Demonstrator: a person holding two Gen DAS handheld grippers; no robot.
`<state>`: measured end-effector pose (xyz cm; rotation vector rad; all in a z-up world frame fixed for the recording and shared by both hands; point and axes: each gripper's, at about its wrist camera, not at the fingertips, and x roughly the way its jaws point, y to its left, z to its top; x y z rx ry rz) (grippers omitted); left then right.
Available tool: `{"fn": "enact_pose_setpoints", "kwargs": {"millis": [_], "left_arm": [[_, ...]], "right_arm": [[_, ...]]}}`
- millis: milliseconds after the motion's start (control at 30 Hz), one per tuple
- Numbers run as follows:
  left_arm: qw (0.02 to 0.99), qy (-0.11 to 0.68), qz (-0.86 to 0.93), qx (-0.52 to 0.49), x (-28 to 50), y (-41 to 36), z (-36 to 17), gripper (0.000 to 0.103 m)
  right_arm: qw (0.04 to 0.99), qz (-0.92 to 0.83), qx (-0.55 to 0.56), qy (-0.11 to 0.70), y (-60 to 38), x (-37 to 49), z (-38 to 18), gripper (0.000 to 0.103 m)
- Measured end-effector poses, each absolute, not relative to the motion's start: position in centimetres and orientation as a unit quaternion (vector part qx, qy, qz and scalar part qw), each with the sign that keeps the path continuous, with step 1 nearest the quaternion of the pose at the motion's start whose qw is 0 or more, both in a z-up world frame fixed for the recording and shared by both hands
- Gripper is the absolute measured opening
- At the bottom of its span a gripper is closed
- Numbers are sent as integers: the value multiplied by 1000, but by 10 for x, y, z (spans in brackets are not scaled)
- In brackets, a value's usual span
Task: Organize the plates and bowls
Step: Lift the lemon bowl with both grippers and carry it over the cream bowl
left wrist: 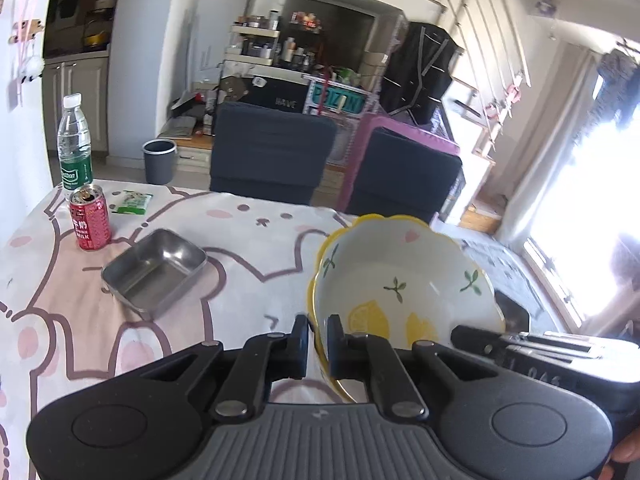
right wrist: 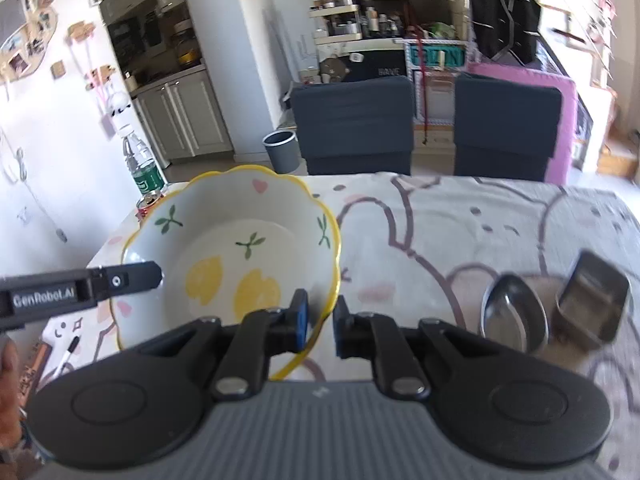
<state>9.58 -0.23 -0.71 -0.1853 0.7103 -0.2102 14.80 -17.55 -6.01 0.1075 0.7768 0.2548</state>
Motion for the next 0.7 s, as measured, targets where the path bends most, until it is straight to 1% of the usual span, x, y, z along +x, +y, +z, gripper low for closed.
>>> {"fn": "enact_pose_setpoints", "kwargs": {"millis": [100, 333, 500, 700], "left_arm": [[925, 353, -112, -86, 83, -3, -13, 9], [915, 378, -124, -72, 55, 6, -26, 9], [908, 392, -122, -79, 44, 18, -40, 9], [891, 429, -115, -89, 48, 27, -62, 9]], "right_arm": [[918, 112, 61, 375, -176, 124, -61, 15], [907, 98, 75, 403, -171, 84, -77, 15], [896, 105, 85, 423, -163, 69, -92, 15], [881, 108, 66, 455, -151, 64, -116, 16]]}}
